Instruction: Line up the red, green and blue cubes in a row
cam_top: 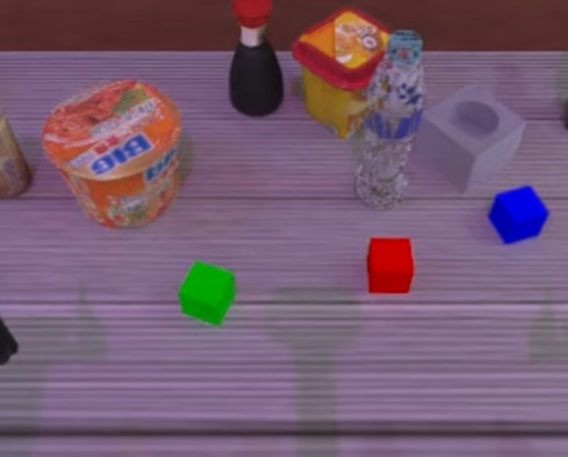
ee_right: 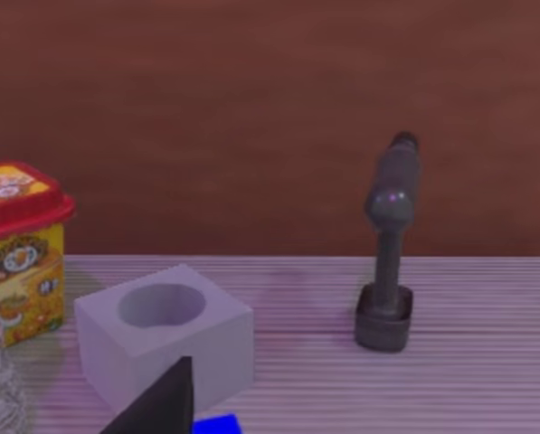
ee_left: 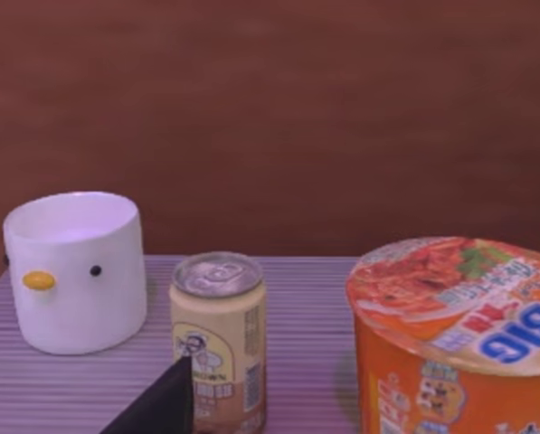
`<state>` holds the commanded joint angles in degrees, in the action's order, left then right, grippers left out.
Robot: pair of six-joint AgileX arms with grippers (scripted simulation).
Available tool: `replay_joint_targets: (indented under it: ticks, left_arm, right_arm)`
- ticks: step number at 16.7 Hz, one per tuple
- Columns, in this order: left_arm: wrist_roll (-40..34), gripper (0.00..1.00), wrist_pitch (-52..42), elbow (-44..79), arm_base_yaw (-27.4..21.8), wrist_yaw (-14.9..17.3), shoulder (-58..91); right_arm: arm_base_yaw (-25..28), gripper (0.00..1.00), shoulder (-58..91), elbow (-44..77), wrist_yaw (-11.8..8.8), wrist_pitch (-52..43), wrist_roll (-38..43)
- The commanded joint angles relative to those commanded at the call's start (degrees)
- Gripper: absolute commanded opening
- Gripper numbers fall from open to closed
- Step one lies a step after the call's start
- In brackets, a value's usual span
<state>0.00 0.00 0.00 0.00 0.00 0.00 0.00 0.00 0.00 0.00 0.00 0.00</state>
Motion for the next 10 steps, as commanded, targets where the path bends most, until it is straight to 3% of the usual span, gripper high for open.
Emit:
replay_joint_targets:
  ticks: [5, 10]
  left_arm:
    - [0.0, 1.00, 0.0, 0.0, 0.0, 0.0, 0.0]
    - [0.0, 1.00, 0.0, 0.0, 0.0, 0.0, 0.0]
  right_arm:
    - [0.9, 1.00, 3.5, 3.5, 0.1, -1.9, 1.2]
    - [5.3, 1.00, 21.5, 19.6, 0.3, -11.6, 6.1]
